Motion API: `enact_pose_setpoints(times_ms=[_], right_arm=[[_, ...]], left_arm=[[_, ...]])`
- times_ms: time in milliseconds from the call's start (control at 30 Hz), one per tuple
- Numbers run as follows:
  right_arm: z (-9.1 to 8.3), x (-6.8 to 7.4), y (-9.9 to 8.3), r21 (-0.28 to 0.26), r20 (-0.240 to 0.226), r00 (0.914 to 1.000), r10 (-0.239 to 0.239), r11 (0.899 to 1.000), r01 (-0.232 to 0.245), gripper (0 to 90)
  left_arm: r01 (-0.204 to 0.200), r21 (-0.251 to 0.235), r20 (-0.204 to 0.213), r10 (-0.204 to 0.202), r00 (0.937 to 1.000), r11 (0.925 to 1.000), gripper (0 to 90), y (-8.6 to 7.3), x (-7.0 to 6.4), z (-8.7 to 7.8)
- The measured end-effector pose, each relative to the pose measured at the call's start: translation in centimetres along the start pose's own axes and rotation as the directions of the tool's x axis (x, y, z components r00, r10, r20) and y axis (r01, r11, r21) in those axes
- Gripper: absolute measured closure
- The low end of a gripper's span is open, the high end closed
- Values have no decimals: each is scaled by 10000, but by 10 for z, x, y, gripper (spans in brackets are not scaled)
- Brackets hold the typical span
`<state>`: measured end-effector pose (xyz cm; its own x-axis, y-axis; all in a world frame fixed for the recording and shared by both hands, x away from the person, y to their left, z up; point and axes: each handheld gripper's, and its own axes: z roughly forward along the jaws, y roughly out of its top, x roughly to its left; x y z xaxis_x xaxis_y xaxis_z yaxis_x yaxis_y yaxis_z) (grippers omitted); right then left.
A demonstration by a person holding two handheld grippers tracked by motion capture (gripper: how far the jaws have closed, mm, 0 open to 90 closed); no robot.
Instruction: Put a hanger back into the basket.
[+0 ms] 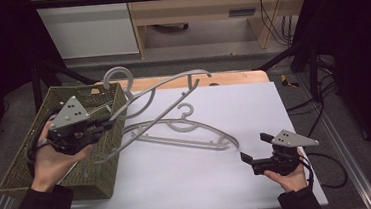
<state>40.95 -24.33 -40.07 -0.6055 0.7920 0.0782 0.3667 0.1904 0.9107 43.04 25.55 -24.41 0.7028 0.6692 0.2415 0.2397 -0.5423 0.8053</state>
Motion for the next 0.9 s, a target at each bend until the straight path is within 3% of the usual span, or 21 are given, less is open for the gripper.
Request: enact_pose_setpoints(times_ms=[133,467,733,900], right_arm=[[0,0,0,52,-51,10000,28,10000,-28,34],[2,0,-1,170,-107,9999,6,9999,-4,35],[3,0,-1,244,-107,9999,65,9997,-62,35],[3,0,-2,266,-87,9999,50,9996,-48,35]], left_arm=[[190,158,-380,-184,9991,9997,809,-6,15,-6],[815,535,-1136,-750,9907,9952,809,-39,57,-19],[1493,523,-1609,-1393,9771,9874,809,-66,83,-22],[1819,777,-1916,-1644,9676,9802,810,-83,94,-23]])
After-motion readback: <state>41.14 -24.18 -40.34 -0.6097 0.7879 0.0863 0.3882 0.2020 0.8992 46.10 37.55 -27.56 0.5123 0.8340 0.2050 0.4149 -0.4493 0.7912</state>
